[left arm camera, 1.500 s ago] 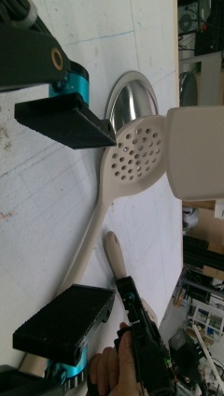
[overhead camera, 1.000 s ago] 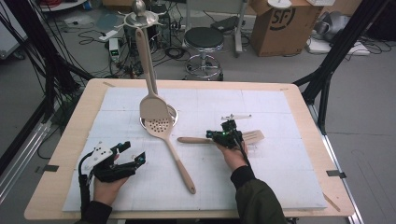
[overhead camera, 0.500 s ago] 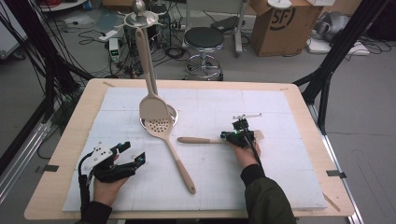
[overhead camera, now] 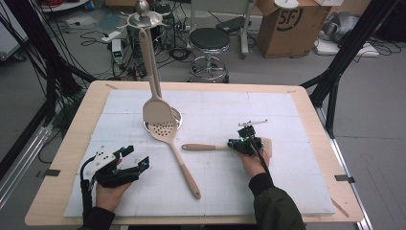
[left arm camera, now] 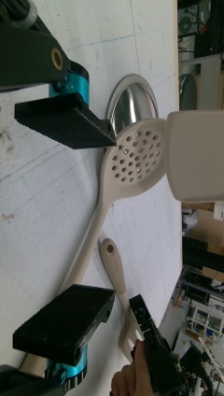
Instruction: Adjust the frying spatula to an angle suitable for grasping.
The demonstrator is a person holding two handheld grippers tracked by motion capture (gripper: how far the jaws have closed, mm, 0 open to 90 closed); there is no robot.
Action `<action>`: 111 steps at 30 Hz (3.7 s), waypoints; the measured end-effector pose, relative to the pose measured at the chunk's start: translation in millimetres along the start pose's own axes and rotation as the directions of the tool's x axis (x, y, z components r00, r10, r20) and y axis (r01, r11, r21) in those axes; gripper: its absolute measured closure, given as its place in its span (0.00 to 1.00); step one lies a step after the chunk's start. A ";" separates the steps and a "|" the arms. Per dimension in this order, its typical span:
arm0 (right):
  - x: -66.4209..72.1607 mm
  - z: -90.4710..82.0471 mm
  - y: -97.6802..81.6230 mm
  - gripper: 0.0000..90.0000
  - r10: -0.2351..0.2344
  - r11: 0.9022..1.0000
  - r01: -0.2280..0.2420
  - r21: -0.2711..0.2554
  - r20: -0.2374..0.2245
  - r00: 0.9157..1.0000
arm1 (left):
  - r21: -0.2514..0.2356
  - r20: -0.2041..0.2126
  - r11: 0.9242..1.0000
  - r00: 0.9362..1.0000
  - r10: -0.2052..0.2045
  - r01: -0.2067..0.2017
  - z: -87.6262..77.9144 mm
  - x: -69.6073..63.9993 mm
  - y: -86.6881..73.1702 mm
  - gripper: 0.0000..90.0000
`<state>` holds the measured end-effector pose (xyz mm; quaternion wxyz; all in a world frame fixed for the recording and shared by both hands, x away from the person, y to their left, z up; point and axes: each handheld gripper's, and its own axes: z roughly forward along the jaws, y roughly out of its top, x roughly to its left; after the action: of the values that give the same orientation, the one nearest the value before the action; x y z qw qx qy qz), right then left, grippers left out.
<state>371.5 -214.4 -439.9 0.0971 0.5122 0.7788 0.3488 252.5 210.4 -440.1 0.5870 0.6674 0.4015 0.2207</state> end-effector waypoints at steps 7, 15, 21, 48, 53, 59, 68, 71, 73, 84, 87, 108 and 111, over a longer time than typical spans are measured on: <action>0.3 -4.9 -0.8 1.00 -0.013 1.000 0.013 0.024 0.014 1.000 | -0.003 -0.007 1.000 1.000 -0.003 0.003 -1.7 1.3 -0.1 0.25; 2.7 -15.5 -3.7 0.99 -0.069 0.996 0.068 0.057 0.027 0.997 | -0.002 -0.007 1.000 1.000 -0.004 0.004 -1.9 0.8 -0.3 0.25; -0.4 -16.5 -4.8 1.00 -0.047 0.997 0.046 0.056 0.005 0.999 | 0.003 -0.007 1.000 1.000 0.003 -0.003 -1.3 -0.5 -0.2 0.25; -14.0 -25.2 -19.7 1.00 0.105 0.992 -0.091 0.089 -0.160 0.982 | 0.006 -0.003 1.000 1.000 0.005 -0.005 -0.5 -0.8 -0.3 0.25; -12.7 -26.6 -21.1 1.00 0.114 0.990 -0.097 0.104 -0.168 0.979 | 0.005 -0.003 1.000 1.000 0.003 -0.003 -0.6 -1.1 -0.3 0.25; -9.0 -29.4 -23.9 1.00 0.104 0.989 -0.083 0.119 -0.176 0.979 | 0.004 -0.004 1.000 1.000 0.004 -0.004 -0.5 -1.1 -0.3 0.25; -9.4 -29.9 -25.7 1.00 0.120 0.988 -0.095 0.122 -0.216 0.969 | 0.007 -0.004 1.000 1.000 0.004 -0.004 0.1 -1.2 -0.4 0.25; -2.5 -29.0 -22.9 1.00 0.121 0.991 -0.101 0.088 -0.267 0.956 | 0.010 -0.002 1.000 1.000 0.005 -0.005 0.6 -1.4 -0.4 0.25; 5.7 -25.3 -20.1 1.00 0.105 0.993 -0.084 0.084 -0.302 0.947 | 0.009 -0.001 1.000 1.000 0.007 -0.007 1.0 -1.3 -0.3 0.25; 57.7 14.1 -15.2 1.00 0.050 0.995 -0.008 0.100 -0.422 0.905 | 0.006 0.000 1.000 1.000 0.007 -0.007 0.3 -1.0 -0.3 0.25; 68.5 25.0 -14.4 1.00 0.052 0.994 -0.006 0.106 -0.429 0.902 | 0.004 -0.001 1.000 1.000 0.003 -0.003 -0.3 -1.0 -0.2 0.25; 84.0 49.2 7.6 1.00 0.028 0.997 -0.005 0.074 -0.316 0.948 | -0.001 0.001 1.000 1.000 0.000 0.000 -0.8 -1.0 0.0 0.25; 82.5 51.0 10.2 1.00 0.043 0.997 -0.023 0.071 -0.305 0.951 | -0.001 0.001 1.000 1.000 0.002 -0.002 -0.8 -1.1 0.1 0.25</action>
<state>367.3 -118.1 -454.0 -0.0479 0.4677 0.7869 0.3996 251.3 210.0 -439.7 0.5874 0.6677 0.4002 0.2212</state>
